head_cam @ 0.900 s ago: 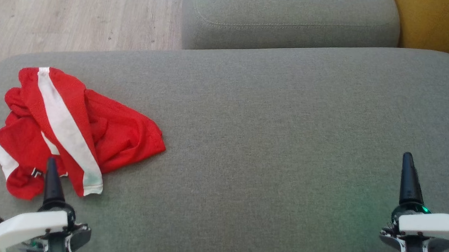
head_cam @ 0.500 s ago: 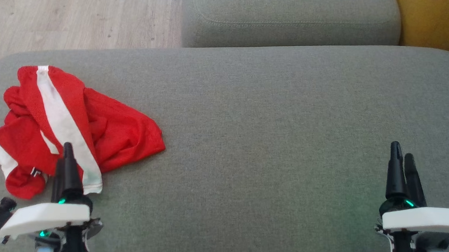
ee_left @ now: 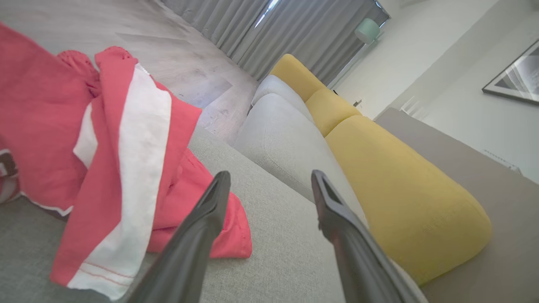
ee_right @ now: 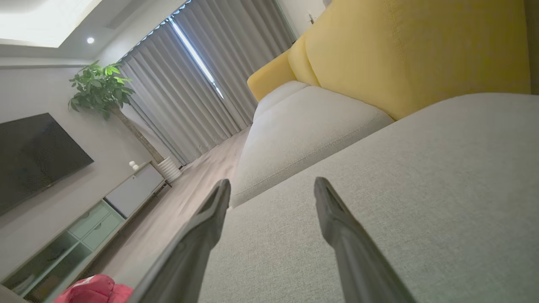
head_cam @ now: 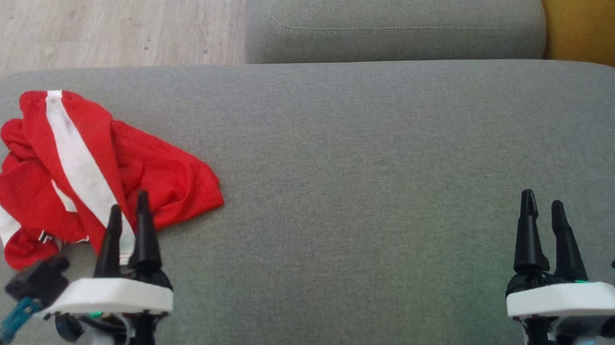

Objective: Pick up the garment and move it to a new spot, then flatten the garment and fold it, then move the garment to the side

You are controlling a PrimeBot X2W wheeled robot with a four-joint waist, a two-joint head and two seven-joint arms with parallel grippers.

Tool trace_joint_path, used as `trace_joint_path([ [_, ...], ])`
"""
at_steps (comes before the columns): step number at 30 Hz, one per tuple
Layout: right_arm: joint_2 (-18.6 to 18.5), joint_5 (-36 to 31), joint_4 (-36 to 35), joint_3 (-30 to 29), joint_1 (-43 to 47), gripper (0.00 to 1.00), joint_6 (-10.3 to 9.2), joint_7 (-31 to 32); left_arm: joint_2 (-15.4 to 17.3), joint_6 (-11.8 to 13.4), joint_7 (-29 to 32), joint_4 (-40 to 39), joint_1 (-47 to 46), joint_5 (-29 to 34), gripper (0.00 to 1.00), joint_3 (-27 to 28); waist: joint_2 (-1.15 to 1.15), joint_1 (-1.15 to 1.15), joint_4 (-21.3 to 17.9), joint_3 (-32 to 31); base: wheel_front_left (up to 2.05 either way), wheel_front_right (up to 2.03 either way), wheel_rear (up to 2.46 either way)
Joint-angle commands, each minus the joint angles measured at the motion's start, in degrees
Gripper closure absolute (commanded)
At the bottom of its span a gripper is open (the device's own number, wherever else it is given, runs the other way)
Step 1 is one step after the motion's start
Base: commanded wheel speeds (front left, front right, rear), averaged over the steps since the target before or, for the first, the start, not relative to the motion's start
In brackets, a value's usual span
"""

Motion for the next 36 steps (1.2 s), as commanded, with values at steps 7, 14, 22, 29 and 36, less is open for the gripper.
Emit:
trace_joint_path([
  [7,-0.42,-7.28,-3.42,1.17,-2.98,0.0,-0.03,-1.83,1.14,0.25,-1.61,-1.32,-2.78,8.54,0.0,-2.26,0.0,0.0,0.03,0.27,0.0,0.0,0.0],
  [14,-0.44,-13.43,-4.02,2.0,-2.87,0.0,-0.03,-3.02,2.39,2.39,-2.8,-1.11,-3.43,15.08,0.0,-4.96,0.0,0.0,0.28,0.34,0.0,0.0,0.0],
  [22,-0.47,-21.45,-4.25,3.33,-2.68,0.0,-0.03,-4.54,4.28,6.08,-4.33,-1.35,-4.06,22.11,0.0,-8.85,0.0,0.0,0.31,0.0,0.0,0.0,0.0],
  [29,-0.49,-27.07,-4.6,3.76,-2.69,0.0,-0.03,-5.72,4.36,6.43,-5.52,-1.58,-3.89,24.09,0.0,-10.33,0.0,0.0,0.1,0.09,0.0,0.0,0.0],
  [36,-0.51,-33.17,-5.33,4.34,-2.58,0.0,-0.04,-6.9,4.86,6.92,-6.71,-1.69,-4.11,29.24,0.0,-11.85,0.0,0.0,0.16,0.07,0.0,0.0,0.0],
])
